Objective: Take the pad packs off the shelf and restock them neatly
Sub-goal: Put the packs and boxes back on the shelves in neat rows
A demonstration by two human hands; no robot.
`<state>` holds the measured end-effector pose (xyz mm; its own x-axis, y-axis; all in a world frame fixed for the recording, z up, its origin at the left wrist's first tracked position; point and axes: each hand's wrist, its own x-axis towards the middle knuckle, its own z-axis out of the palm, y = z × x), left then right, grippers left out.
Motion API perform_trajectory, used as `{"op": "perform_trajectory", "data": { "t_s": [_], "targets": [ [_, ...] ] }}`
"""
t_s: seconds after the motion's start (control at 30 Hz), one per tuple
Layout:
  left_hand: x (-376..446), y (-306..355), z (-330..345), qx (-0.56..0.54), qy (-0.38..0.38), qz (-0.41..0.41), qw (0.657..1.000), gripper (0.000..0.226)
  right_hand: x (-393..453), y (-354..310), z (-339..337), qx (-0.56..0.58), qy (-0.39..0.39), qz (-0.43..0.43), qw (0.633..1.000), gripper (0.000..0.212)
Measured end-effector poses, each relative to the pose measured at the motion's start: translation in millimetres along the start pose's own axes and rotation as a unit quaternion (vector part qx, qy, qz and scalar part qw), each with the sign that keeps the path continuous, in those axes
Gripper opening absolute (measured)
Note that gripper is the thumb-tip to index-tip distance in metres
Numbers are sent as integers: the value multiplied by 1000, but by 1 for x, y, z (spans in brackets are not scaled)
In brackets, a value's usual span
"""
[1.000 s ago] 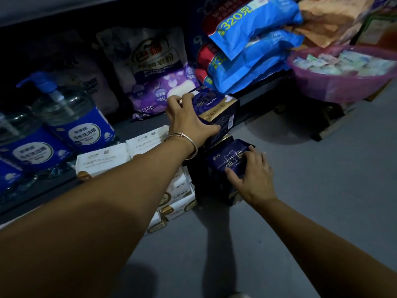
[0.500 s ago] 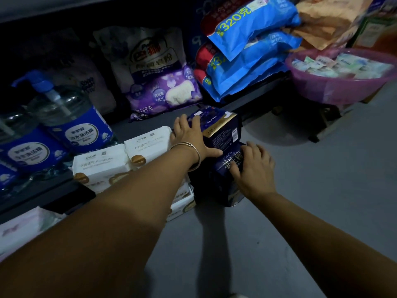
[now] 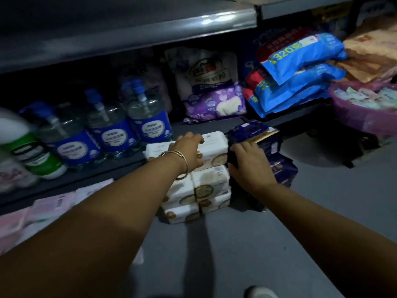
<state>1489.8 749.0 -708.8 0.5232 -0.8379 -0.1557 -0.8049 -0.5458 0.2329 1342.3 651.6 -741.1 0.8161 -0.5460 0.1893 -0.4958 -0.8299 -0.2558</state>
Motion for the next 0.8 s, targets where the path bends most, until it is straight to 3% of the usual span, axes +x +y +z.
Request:
{"op": "perform_trajectory", "data": {
  "t_s": [0.37, 0.8],
  "targets": [
    [-127, -165, -53, 91, -18, -80, 992, 61, 8, -215, 7, -105, -133, -143, 975, 46],
    [-250, -319, -103, 114, -68, -124, 983, 67, -2, -426, 10, -57, -218, -215, 950, 44]
  ]
}}
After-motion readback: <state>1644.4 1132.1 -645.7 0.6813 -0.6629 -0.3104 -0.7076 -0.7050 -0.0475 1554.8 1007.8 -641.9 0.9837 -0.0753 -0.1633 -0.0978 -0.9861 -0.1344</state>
